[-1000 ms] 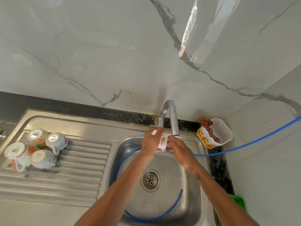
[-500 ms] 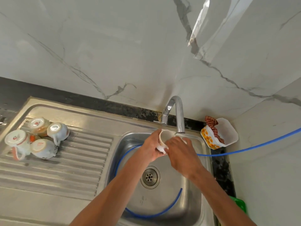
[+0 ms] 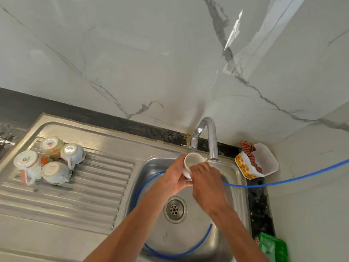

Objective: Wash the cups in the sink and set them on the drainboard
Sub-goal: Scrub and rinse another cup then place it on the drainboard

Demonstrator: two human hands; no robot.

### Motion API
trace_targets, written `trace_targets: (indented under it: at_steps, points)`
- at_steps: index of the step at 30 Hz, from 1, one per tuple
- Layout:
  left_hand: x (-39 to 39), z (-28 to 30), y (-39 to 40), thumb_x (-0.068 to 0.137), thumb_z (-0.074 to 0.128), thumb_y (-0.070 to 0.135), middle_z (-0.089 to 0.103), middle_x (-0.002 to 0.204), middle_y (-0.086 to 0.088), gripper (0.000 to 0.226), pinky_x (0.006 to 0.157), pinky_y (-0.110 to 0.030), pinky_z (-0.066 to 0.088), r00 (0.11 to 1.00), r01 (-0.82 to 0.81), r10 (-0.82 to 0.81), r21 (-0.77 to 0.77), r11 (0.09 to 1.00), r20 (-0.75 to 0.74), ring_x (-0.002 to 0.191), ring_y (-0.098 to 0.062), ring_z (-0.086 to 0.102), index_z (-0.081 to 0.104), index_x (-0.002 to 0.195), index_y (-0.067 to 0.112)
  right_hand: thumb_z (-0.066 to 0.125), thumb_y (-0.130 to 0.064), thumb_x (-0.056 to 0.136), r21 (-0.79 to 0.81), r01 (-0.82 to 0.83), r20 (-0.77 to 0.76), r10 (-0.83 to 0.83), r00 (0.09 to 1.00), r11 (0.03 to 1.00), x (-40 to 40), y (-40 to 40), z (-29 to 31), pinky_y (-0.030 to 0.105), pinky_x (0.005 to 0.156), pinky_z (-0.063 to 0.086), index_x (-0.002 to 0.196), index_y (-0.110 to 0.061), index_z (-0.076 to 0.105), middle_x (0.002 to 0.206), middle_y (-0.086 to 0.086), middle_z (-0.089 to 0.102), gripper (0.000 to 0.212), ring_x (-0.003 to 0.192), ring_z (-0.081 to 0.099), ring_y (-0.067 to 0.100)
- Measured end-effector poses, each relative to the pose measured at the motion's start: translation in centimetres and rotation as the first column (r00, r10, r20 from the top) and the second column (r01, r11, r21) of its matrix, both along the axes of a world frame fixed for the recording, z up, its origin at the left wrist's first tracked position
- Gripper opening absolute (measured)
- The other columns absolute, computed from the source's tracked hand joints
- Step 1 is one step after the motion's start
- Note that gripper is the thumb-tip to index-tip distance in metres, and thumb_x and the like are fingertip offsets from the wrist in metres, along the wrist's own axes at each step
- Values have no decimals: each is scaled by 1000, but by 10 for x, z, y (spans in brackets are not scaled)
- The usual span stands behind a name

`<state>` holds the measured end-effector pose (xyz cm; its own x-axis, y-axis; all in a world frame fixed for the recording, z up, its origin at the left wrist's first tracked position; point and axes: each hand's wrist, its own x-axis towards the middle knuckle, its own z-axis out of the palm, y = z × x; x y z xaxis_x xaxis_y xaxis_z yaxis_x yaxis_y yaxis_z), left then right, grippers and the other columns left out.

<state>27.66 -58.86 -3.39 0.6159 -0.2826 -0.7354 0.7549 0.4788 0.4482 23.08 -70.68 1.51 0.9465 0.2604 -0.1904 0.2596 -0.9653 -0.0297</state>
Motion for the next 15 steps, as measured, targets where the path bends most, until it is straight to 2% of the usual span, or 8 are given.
trace_targets:
  at_steps: [2,4,6,7,9,12,14,15]
  points:
    - [3,0,-2,100,64,42,75,113,-16,40,81,-44,59,997,51,-54,46,998,54,102,-29,70,70,125,12,61,-13,98,6,-18,-25,18,1000,1000,-9,-6,-4,41,120,31,142,-28,50,147,-6,54,48,144,41,15]
    - [5,0,-9,103,59,41,74,118,-12,31,87,-44,59,966,146,-189,229,962,178,106,-27,70,73,120,19,61,-13,99,27,41,-22,-41,999,999,-9,-17,-5,41,118,34,140,-29,53,145,-7,57,45,141,45,15]
    - [6,6,-18,107,51,44,76,108,-5,31,89,-40,56,933,106,-212,342,934,289,103,-23,70,78,103,28,67,-11,94,23,78,6,-78,997,997,-5,-19,-3,41,109,43,134,-26,59,135,-3,64,43,131,54,18]
    - [6,9,-23,109,47,47,77,101,-3,39,87,-37,54,918,64,-192,347,936,347,99,-20,69,79,95,31,72,-10,90,19,86,11,-86,996,996,-5,-17,-2,41,103,48,131,-24,63,129,-1,68,45,125,58,20]
    - [9,17,-24,109,44,51,76,96,-8,46,81,-32,52,895,25,-167,327,945,414,92,-18,69,80,91,29,79,-9,83,29,56,45,-57,997,998,-7,-17,-5,41,97,54,125,-22,66,121,1,72,45,116,64,20]
    - [11,14,-23,108,48,46,75,108,-16,41,87,-39,56,910,67,-168,267,961,379,97,-23,69,78,106,19,74,-12,90,47,84,49,-86,995,995,-6,-27,-3,40,101,52,130,-24,64,126,0,70,43,117,65,19]
    - [8,14,-26,105,55,45,75,109,-17,37,91,-45,59,959,82,-128,183,980,251,101,-28,70,73,118,15,71,-12,92,86,150,64,-156,986,985,2,-27,-3,40,99,55,134,-24,61,129,3,68,45,115,66,21]
    - [6,14,-27,102,61,48,76,105,-16,42,89,-46,60,986,64,-76,85,994,146,97,-28,72,72,122,13,70,-13,93,91,158,60,-164,985,983,4,-22,-2,40,99,55,135,-24,59,130,4,66,45,115,66,21]
